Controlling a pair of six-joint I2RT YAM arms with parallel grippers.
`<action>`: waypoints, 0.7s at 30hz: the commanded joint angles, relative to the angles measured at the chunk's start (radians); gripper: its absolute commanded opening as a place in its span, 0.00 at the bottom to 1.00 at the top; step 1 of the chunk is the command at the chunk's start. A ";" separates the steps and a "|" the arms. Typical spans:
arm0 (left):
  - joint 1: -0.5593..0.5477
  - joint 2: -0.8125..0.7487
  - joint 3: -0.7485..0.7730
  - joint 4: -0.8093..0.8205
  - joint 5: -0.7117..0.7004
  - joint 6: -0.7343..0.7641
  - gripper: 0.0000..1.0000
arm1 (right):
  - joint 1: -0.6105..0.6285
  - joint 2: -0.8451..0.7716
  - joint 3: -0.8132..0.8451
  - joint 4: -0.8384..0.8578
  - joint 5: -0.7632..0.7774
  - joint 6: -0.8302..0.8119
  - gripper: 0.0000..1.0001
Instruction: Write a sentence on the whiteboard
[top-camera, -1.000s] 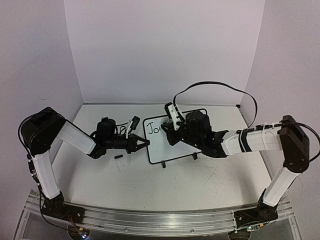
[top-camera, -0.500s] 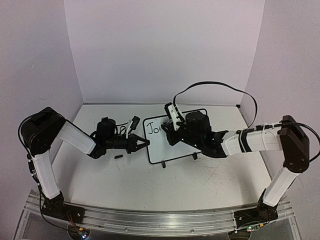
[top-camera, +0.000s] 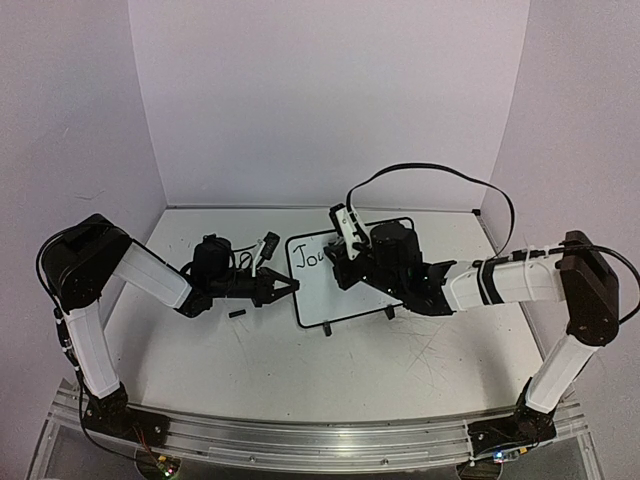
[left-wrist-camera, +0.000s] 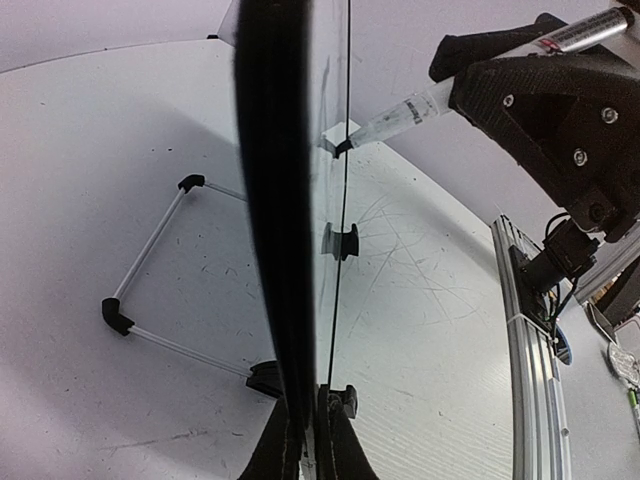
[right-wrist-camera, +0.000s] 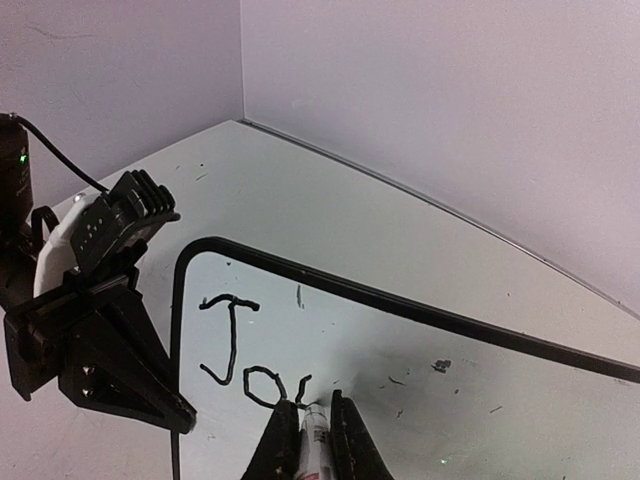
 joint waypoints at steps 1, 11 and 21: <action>0.000 -0.020 0.003 -0.048 -0.025 0.065 0.00 | -0.015 -0.017 0.048 0.029 0.063 -0.019 0.00; 0.000 -0.019 0.004 -0.048 -0.026 0.068 0.00 | -0.018 -0.015 0.064 0.031 0.057 -0.024 0.00; 0.000 -0.020 0.005 -0.047 -0.027 0.068 0.00 | -0.017 -0.023 0.013 0.022 0.033 0.011 0.00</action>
